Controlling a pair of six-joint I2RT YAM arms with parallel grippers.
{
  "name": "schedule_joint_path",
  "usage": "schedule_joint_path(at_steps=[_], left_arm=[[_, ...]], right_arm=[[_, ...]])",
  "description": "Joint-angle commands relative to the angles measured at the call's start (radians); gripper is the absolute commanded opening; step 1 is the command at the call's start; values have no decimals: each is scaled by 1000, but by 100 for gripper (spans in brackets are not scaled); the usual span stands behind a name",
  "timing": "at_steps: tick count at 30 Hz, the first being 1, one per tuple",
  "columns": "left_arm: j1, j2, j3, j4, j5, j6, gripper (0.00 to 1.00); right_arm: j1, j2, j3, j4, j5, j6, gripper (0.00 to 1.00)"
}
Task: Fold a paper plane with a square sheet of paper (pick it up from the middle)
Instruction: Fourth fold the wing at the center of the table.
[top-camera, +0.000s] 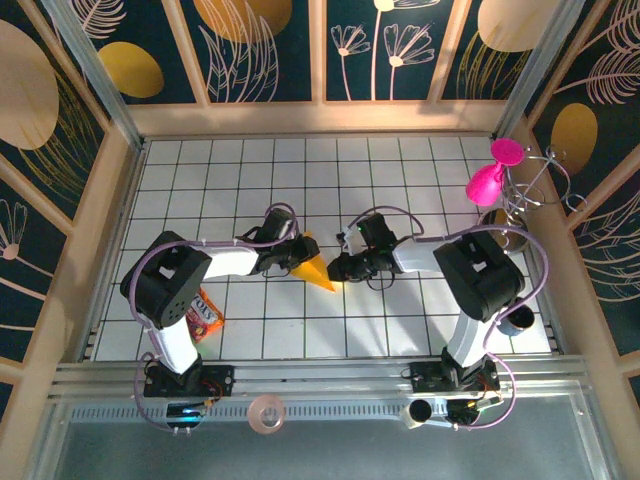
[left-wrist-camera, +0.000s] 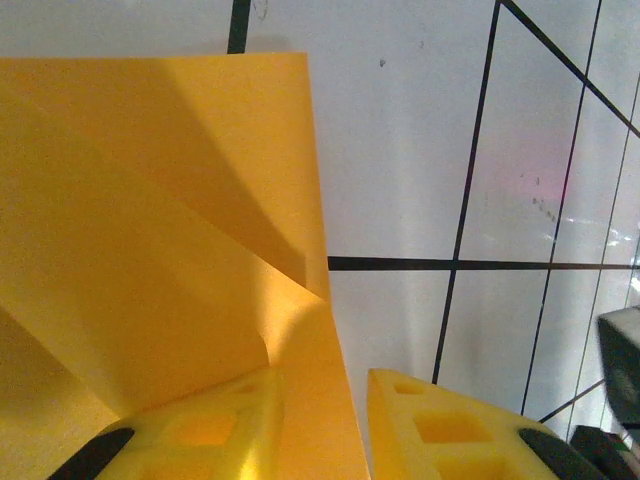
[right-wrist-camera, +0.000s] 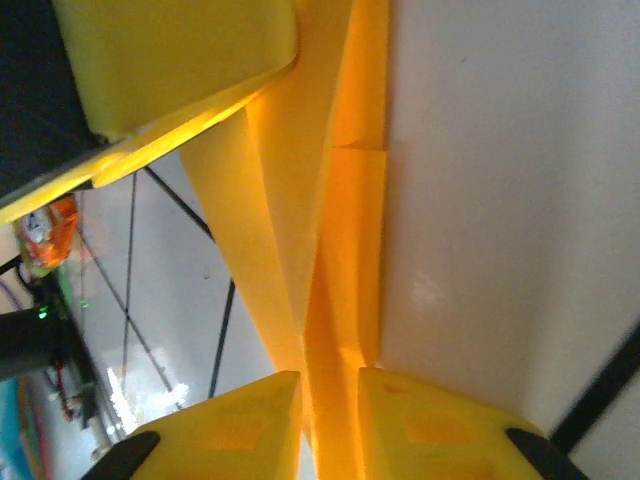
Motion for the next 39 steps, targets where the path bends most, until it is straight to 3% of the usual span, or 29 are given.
schedule_joint_path(at_steps=[1,5,16,39], left_arm=[[2,15,26,-35,2,25,28],[2,13,24,-35,2,25,28],[2,17,24,-38,3,25,28],[2,34,42,-54,1,33,29]], right_arm=[[-4,-90,-12,-30,102,7,25],[8,-134,-9,-44,145,0,25],[107,-71,37,-38,93,-12,12],[92,-12,34,-70,156,-9,10]])
